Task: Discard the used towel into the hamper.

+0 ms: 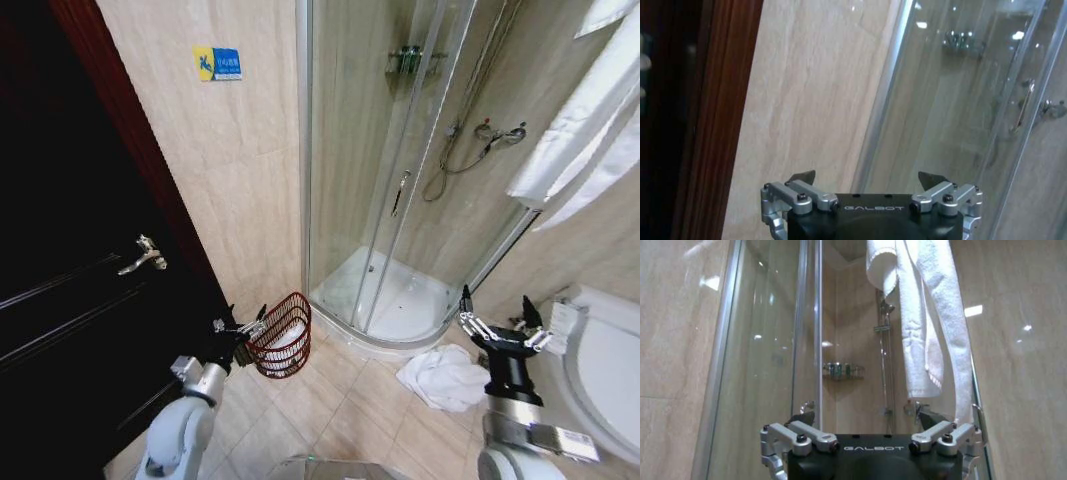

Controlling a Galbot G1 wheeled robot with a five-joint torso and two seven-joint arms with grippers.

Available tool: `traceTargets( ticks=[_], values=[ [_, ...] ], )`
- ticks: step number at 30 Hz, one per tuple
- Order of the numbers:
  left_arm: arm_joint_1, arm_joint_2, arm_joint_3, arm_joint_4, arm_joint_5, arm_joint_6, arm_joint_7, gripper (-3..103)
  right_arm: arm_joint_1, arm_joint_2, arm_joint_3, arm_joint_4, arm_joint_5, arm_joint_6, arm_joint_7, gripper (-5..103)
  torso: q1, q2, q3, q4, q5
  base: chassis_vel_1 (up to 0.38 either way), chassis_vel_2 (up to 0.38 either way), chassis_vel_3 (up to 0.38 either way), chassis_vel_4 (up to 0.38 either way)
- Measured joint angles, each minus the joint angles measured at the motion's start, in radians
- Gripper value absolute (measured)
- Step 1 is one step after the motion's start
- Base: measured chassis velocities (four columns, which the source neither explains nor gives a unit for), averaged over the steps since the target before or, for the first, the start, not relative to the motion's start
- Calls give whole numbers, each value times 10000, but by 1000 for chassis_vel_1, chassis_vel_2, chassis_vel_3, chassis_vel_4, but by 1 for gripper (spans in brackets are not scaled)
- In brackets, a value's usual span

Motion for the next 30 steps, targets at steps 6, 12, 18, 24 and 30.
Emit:
traceTargets(
  ticks=[6, 12, 18, 24, 30],
  values=[
    [421, -570, 207, -556, 714, -356, 207, 100, 52, -174, 3, 209, 168, -231, 21, 100, 0, 0, 0, 0, 0, 0, 0, 0, 0],
    [557, -643, 278, -799, 947, -317, 410, 100, 109, -310, 22, 277, 336, -318, 18, 100, 0, -1, 0, 0, 1, 0, 0, 0, 0],
    [570, -630, 277, -836, 996, -293, 506, 100, 162, -393, 44, 362, 456, -390, 16, 100, 0, -1, 0, 0, 0, 0, 0, 0, 0],
    [554, -615, 278, -827, 992, -286, 507, 100, 213, -528, 218, 504, 865, -366, 95, 100, 0, -1, 0, 0, -1, 0, 0, 0, 0],
    [548, -608, 280, -807, 982, -281, 507, 100, 150, -699, 518, 523, 1088, -281, 108, 100, 0, -1, 0, 0, -1, 0, 0, 0, 0]
  ],
)
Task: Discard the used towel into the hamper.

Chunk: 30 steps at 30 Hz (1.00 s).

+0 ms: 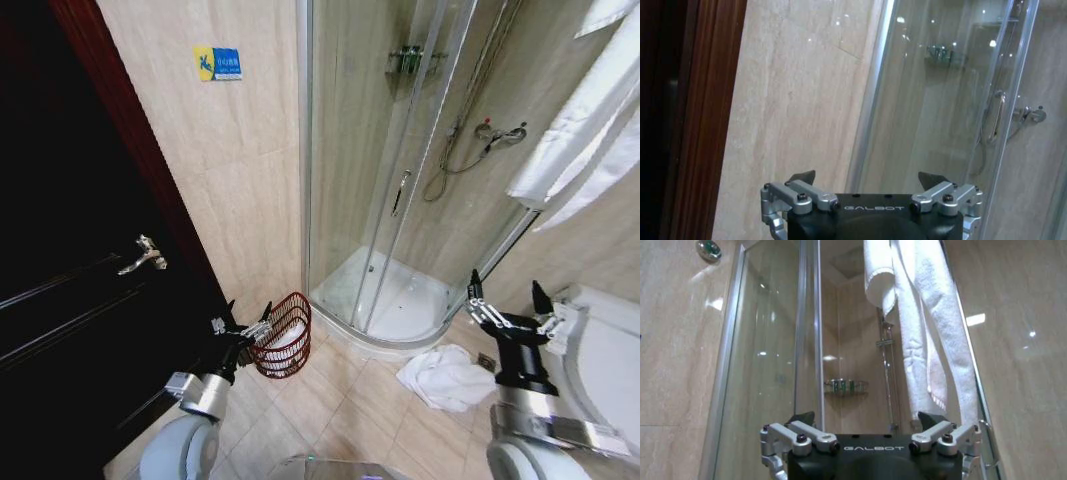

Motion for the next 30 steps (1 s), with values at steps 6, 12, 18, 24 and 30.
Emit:
traceTargets(
  ticks=[6, 12, 18, 24, 30],
  values=[
    [-4, 5, 4, 16, -7, 4, -2, 100, -79, -57, 112, -94, 7, 172, -9, 100, 0, 0, 0, 0, 0, 0, 0, 0, 0],
    [-6, 7, 5, 21, -12, 5, -4, 100, -39, -134, 155, -88, 11, 159, -9, 100, 0, 0, 0, 0, 0, 0, 0, 0, 0],
    [-8, 10, 5, 28, -17, 5, -8, 100, 70, -218, 210, -37, 30, 157, 11, 100, 0, 0, 0, 1, -1, 0, 0, 0, 0],
    [-9, 12, 5, 33, -20, 5, -12, 100, 95, -202, 218, -46, 40, 210, -6, 100, 0, 0, 0, 1, 0, -7, -8, -12, -8],
    [-9, 12, 5, 35, -20, 5, -15, 100, 70, -168, 217, -70, 40, 295, -22, 100, 0, 0, 0, 0, -1, -64, -70, -76, -68]
  ],
)
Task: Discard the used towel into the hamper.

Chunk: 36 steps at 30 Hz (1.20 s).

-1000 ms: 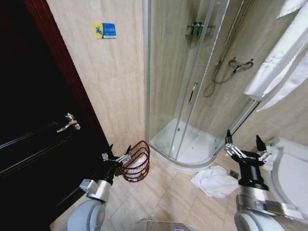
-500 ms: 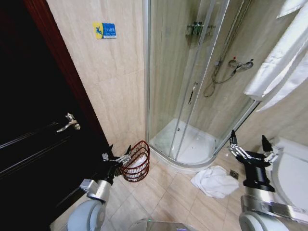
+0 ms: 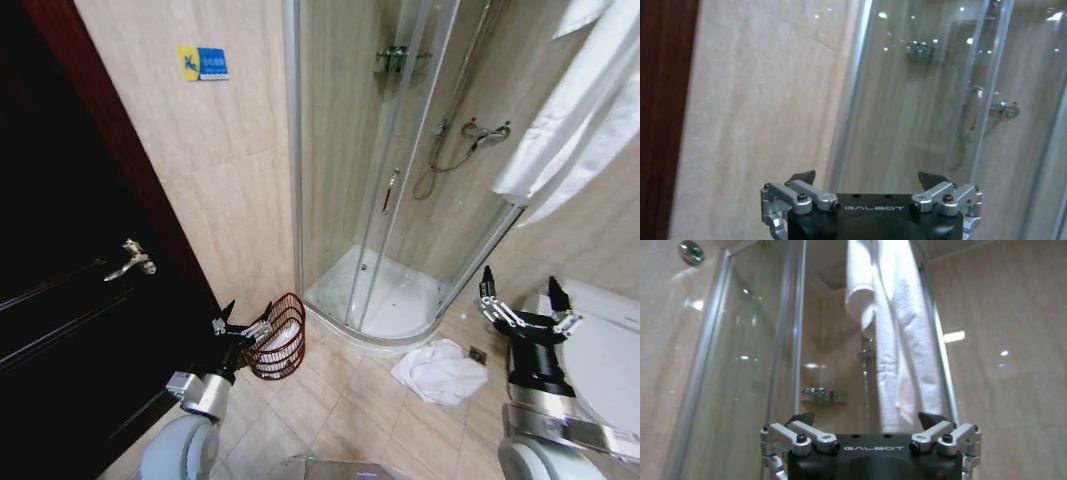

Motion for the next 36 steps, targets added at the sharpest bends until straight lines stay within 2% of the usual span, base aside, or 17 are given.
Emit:
traceTargets(
  ticks=[5, 15, 33, 34, 36],
  values=[
    [-2, 1, 2, 1, 0, 0, 0, 100, -79, 109, -51, -100, -16, 215, -136, 100, 0, 0, 0, -3, 1, -76, -64, -77, -69],
    [-2, 4, 1, 1, -1, 0, -1, 100, -101, 107, -51, -71, 31, 193, -153, 100, 0, 0, 0, 1, -1, -17, -16, 5, 9],
    [-2, -3, 2, 3, -1, 0, 0, 100, -118, 137, -64, -139, 31, 227, -209, 100, 0, 2, 0, 1, 5, -169, -161, 165, 175],
    [-1, -2, 1, 4, -1, 0, 0, 100, -114, 136, -65, -144, 31, 230, -212, 100, 0, 2, 0, 2, -5, -186, -177, 211, 187],
    [-2, 0, 2, 4, -1, 0, 0, 100, -103, 131, -65, -171, 31, 232, -214, 100, 3, 0, 1, 1, 4, -169, -167, 165, 159]
  ],
)
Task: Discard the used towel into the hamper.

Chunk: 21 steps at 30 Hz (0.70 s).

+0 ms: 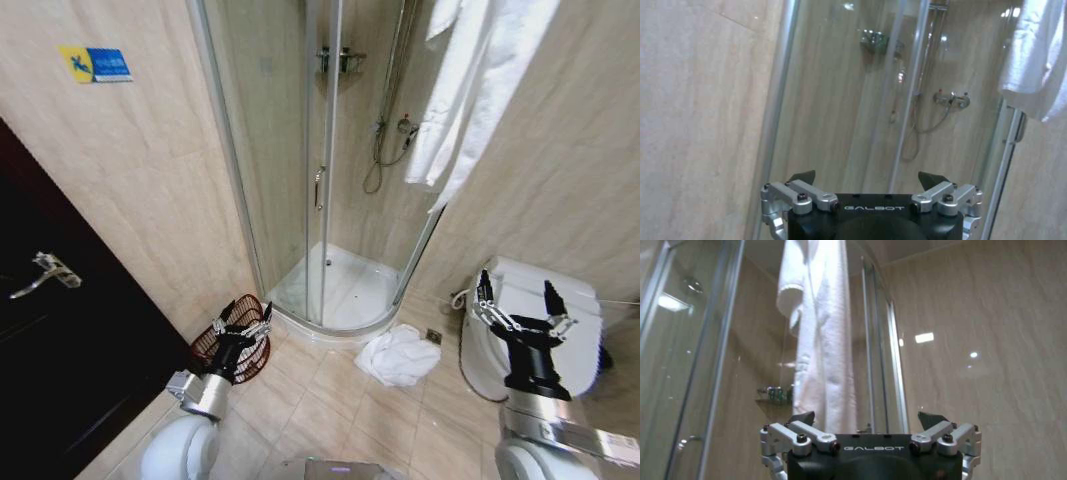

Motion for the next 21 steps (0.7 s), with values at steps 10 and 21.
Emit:
traceTargets(
  ticks=[10, 21],
  values=[
    [0, 2, 0, 0, 0, 0, 0, 100, 8, -48, 60, -29, 72, 12, -3, 100, -3, 0, -1, -1, -5, -144, -133, 137, 136],
    [-1, 3, 0, 0, 0, 0, 0, 100, -26, -38, 54, 12, 71, 12, -20, 100, -2, 0, -1, -2, -4, -121, -126, 129, 117]
  ],
)
